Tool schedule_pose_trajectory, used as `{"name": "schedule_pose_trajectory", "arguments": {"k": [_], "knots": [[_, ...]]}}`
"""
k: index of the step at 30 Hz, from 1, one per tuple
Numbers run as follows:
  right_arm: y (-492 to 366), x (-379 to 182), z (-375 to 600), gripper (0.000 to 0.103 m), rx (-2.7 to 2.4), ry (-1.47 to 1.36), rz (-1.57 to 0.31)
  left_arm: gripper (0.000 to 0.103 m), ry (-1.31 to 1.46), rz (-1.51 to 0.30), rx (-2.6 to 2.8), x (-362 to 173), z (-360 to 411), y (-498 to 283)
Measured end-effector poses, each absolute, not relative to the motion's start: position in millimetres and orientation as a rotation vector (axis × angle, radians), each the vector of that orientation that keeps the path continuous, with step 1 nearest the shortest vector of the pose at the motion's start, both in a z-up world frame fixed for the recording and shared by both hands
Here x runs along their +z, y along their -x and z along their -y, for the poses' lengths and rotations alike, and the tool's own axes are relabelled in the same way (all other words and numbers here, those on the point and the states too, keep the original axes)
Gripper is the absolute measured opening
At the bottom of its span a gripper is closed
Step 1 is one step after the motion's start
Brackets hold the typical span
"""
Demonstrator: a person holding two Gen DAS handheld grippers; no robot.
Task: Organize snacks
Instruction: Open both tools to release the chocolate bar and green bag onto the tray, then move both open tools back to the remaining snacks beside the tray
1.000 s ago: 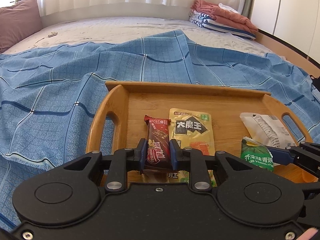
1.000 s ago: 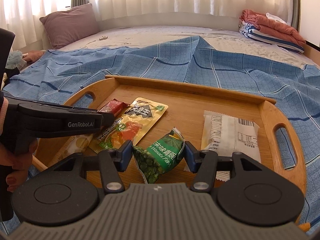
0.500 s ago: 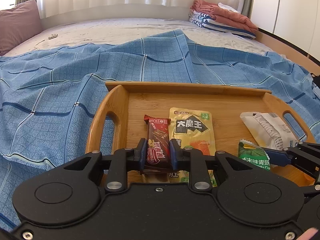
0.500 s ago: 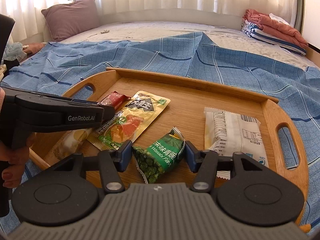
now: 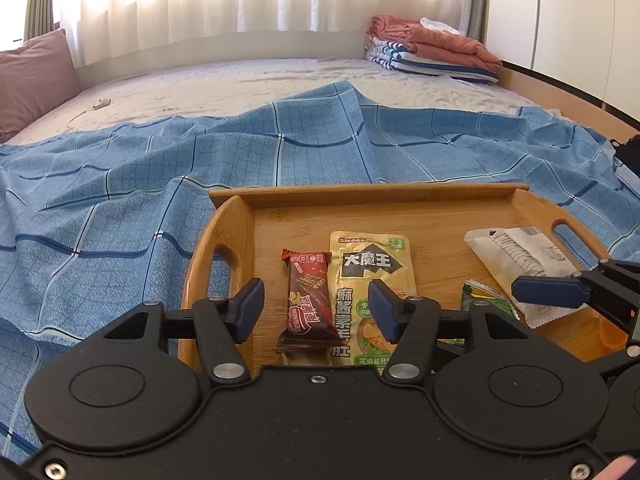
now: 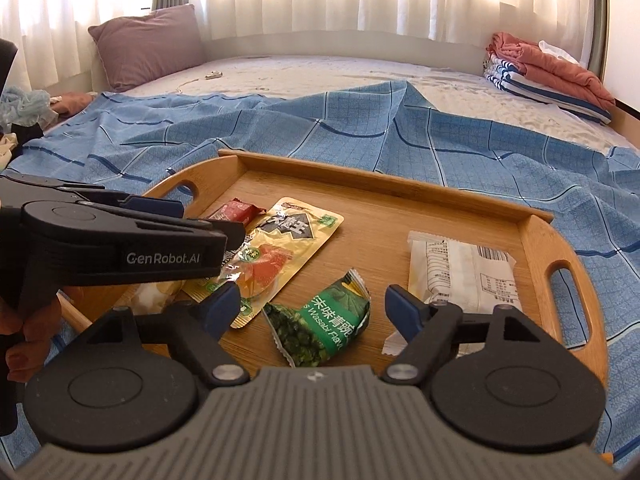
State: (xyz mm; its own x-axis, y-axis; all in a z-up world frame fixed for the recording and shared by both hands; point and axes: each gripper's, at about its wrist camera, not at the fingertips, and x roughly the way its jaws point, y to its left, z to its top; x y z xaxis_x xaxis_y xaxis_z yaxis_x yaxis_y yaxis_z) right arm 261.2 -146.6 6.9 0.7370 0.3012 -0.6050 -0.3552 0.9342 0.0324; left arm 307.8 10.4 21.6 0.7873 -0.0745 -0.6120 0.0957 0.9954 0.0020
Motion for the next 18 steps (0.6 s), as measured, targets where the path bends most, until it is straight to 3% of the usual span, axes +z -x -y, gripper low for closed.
{"name": "schedule_pose_trajectory", "arguments": {"k": [5,18], "knots": [[-249,18,150,0.091,0.356,0.080,-0.627,0.081,-0.047,-0.613,-0.117,39,-9,-285],[-177,42,184,0.099,0.353,0.052,-0.577,0.091,0.028,-0.598,-0.177,57,-20,-190]]}}
